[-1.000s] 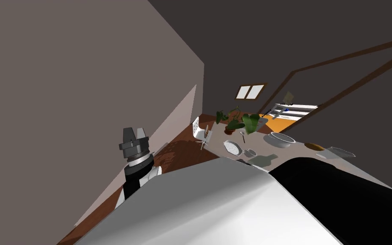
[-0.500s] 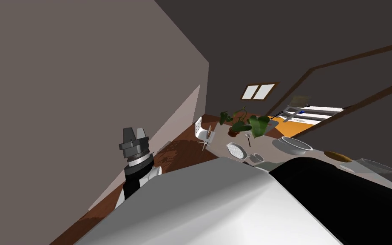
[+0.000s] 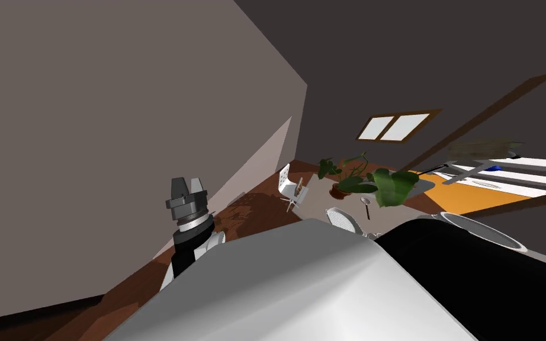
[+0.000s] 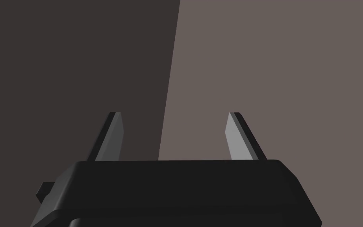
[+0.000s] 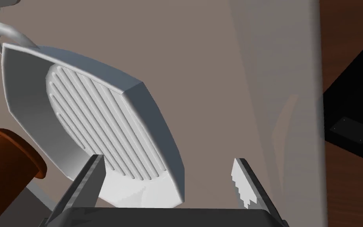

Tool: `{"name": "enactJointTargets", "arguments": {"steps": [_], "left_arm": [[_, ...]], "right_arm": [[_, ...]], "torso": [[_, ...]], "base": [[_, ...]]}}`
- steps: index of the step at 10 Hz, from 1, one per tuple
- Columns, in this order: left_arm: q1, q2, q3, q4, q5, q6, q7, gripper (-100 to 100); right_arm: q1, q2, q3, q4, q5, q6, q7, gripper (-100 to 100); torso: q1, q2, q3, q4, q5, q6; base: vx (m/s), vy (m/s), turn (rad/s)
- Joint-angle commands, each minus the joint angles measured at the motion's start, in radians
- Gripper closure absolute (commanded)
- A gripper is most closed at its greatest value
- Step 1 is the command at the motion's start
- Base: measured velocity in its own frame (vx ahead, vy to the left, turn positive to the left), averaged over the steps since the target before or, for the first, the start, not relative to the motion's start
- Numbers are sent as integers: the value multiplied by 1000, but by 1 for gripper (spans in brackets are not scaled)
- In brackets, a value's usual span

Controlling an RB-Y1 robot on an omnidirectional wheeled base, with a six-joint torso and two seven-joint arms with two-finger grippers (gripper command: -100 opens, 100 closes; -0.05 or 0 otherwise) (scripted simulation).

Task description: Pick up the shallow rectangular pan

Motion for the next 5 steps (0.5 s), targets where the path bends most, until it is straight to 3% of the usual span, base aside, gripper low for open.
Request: {"name": "enactJointTargets", "arguments": {"steps": [1, 3, 5], "left_arm": [[0, 0, 0, 0, 0, 0, 0, 0], [0, 0, 0, 0, 0, 0, 0, 0], [0, 0, 0, 0, 0, 0, 0, 0]], "right_arm": [[1, -20, 29, -1, -7, 10, 1, -100], [-13, -7, 59, 80, 45, -5, 50, -100], [-19, 9, 72, 107, 64, -13, 68, -100]], "torso": [[0, 0, 0, 0, 0, 0], [1, 1, 1, 0, 0, 0], [0, 1, 1, 0, 0, 1]], "base": [[24, -14, 66], [23, -13, 323], [27, -23, 108]]}}
